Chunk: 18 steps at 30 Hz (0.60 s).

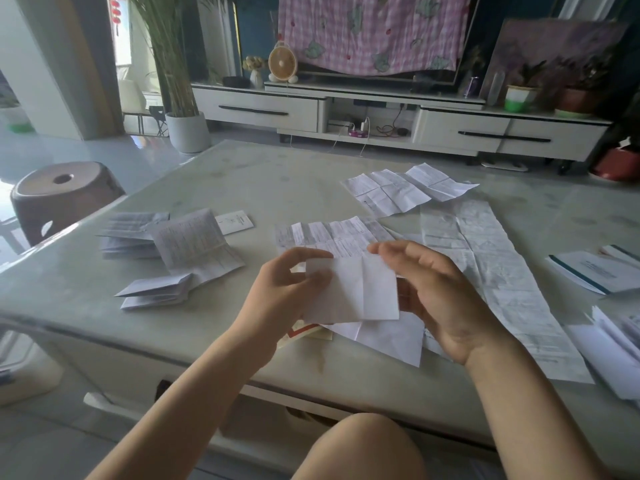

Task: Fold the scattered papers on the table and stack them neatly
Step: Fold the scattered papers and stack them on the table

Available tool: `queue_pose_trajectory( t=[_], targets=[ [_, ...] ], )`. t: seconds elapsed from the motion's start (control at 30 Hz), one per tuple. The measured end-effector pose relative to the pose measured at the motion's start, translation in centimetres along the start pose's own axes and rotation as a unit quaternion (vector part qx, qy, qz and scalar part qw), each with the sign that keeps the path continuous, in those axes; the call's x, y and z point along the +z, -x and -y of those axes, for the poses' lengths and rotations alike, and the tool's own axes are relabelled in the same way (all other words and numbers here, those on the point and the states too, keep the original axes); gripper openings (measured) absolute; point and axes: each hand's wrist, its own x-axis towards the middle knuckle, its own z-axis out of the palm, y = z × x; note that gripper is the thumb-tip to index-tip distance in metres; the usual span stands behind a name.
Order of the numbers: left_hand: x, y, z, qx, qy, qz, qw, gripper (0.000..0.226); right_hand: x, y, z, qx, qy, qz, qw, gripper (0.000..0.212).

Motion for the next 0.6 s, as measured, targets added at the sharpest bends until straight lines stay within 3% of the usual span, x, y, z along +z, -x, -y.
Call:
queue_pose_trajectory(
  t=[0.07, 0.23, 0.33, 0.5, 0.6],
  targets=[
    [0.0, 0.3, 0.0, -0.003, -0.018, 0.013, 1.000, 0.015, 0.0, -0.1, -0.5, -0.044, 0.075, -0.022, 0.996, 0.002],
    [-2.9, 1.0, 1.0, 0.022, -0.118, -0.024, 0.992, 0.018, 1.8, 0.0, -1.5, -0.063, 0.132, -0.013, 0.989, 0.007],
    [-7.6, 1.5, 1.0, 0.026, -0.128, -0.110, 0.985, 0.018, 3.0, -0.1, -2.0, -0.050, 0.114, 0.007, 0.992, 0.011],
    [-16.0, 1.0, -0.8, 0.027, -0.043, -0.258, 0.965, 0.014, 3.3, -0.5, -2.0, -0.038, 0.109, 0.003, 0.993, 0.009],
    [-18.9, -0.2, -1.3, 0.050, -0.035, -0.297, 0.953, 0.012, 4.1, -0.8, -2.3, -0.025, 0.123, 0.013, 0.992, 0.010]
  ],
)
